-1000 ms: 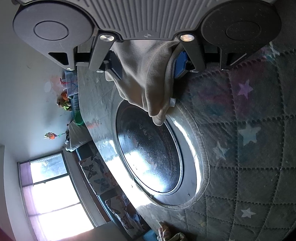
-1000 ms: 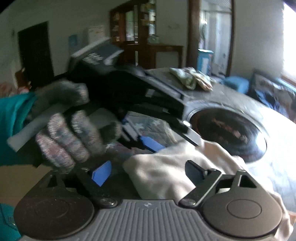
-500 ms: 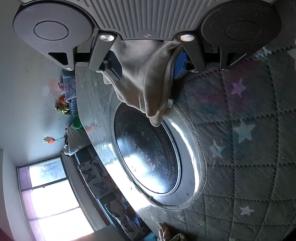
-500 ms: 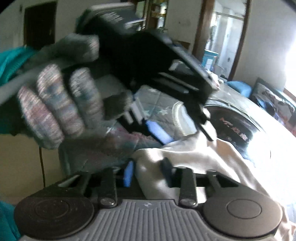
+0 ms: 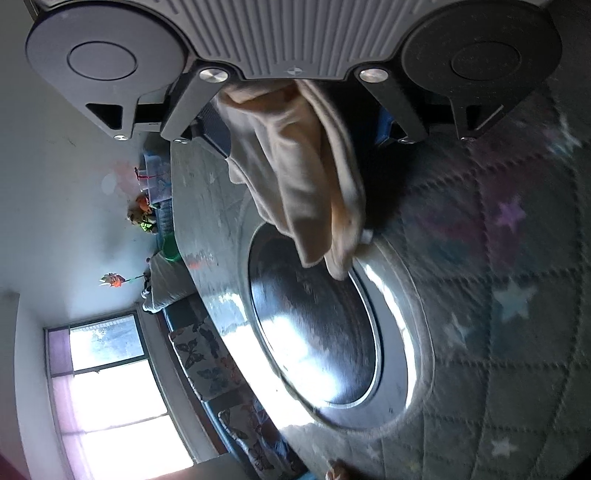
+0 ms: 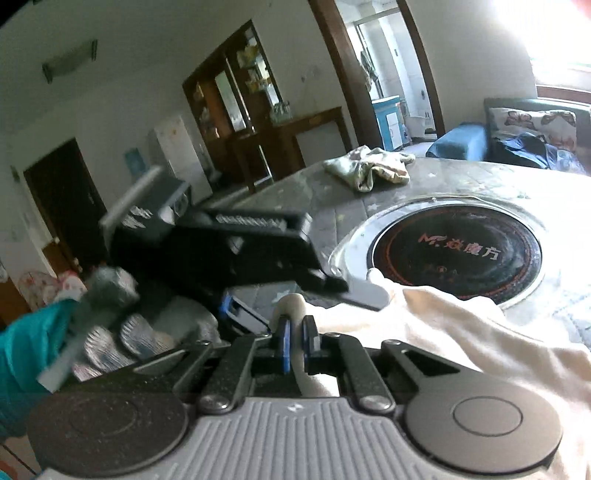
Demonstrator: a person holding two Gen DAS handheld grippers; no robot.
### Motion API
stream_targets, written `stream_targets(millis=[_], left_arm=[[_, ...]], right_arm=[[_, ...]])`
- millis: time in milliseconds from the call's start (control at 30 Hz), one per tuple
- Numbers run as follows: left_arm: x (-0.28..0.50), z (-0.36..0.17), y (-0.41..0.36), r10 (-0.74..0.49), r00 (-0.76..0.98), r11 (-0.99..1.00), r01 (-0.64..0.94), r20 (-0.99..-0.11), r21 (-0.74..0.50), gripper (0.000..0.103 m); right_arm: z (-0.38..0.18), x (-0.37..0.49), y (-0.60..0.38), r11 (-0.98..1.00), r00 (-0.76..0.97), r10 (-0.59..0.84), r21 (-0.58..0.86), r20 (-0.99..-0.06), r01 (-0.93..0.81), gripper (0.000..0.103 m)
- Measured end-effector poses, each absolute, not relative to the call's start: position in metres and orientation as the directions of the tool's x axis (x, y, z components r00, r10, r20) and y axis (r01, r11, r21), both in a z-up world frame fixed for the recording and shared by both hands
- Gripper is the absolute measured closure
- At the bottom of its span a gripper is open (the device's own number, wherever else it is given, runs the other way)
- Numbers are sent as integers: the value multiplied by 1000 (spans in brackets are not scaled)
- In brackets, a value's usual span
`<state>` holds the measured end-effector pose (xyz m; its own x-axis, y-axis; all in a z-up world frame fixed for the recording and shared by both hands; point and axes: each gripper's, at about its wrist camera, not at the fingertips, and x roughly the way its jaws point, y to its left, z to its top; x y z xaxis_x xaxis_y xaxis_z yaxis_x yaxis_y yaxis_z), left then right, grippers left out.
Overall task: Fold clothes
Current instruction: 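Carry the held sweatshirt with both grippers away from the hob across the mattress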
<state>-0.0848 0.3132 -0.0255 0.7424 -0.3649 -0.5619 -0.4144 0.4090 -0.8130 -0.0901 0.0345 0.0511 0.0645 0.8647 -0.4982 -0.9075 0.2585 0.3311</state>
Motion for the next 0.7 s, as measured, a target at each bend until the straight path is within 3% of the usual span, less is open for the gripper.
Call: stream_targets(millis=[200,300,367,500,567,700], left_arm=[[-74,-38,305,-389,727,411,-414,-566,-813,70],[-75,-42,307,-381,721,414,-426,-578,-804,82],[-76,-43,308,-381,722,414,-426,-578,-805,82],[-73,-37,303,-362,715,469,-415,-598,-780,82],[-72,-35,302,-354,713,483,-415,-605,-771,82],[-72,-33,299,-345,709,500,-416,-615,-760,82]], right_arm=[[47,-95,30,229,39,864,325,-501,-918,97],[46,-97,28,224,40,860,306,-509,-925,90],[48,-97,22,232,55,862,296,-504,-927,81],[53,-84,2,315,142,850,274,-508,-909,73],[53,-76,-12,387,218,827,245,-518,-889,56],[46,-53,-43,539,367,751,187,-550,-822,52]])
